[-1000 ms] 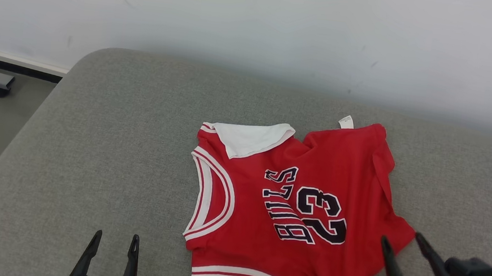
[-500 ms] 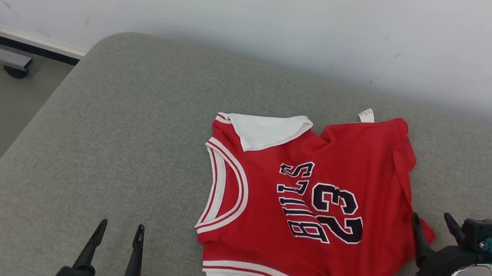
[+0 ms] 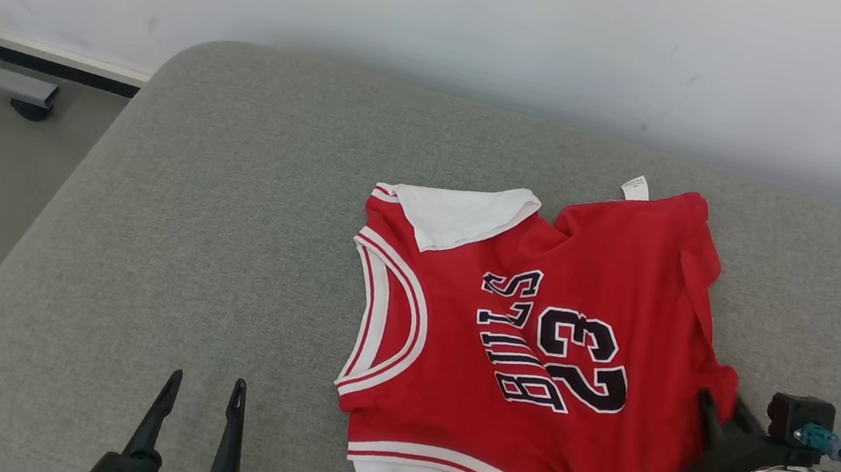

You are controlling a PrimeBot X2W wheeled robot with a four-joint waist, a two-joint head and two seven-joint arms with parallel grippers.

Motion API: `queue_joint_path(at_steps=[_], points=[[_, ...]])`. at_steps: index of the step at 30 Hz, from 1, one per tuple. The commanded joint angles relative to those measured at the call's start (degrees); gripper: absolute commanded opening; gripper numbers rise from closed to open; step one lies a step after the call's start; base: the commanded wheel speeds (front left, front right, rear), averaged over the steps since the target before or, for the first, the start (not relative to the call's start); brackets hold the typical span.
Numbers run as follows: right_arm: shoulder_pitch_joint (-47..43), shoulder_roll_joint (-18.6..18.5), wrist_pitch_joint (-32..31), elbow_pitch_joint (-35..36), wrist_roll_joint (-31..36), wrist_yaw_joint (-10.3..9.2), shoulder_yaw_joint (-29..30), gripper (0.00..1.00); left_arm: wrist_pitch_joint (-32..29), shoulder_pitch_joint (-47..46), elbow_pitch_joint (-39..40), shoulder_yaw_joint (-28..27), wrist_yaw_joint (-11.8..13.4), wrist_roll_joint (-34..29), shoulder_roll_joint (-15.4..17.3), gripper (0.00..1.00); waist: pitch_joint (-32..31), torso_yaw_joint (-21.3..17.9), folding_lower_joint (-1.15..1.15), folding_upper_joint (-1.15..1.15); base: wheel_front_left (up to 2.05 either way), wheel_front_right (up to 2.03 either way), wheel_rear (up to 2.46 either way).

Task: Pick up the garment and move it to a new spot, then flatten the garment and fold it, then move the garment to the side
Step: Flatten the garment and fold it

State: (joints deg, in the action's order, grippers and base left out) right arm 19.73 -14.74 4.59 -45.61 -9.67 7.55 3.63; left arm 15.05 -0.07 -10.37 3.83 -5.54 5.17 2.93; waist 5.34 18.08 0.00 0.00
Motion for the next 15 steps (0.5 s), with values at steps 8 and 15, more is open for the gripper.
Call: queue_joint_path(at_steps=[8, 15], points=[[-0.3, -0.5, 7.2, -1.4, -2.4, -0.15, 1.9, 0.00, 0.2, 1.1, 0.2, -1.0, 0.3, -0.7, -0.1, 1.00, -1.3, -2.9, 0.00, 0.00, 0.00, 0.00, 0.00], [-4.5, -3.0, 8.0, 3.0, -2.8, -0.16, 5.5, 0.00, 0.2, 0.6, 0.2, -0.2, 0.3, -0.3, -0.1, 1.00, -1.7, -4.6, 0.00, 0.00, 0.00, 0.00, 0.00]])
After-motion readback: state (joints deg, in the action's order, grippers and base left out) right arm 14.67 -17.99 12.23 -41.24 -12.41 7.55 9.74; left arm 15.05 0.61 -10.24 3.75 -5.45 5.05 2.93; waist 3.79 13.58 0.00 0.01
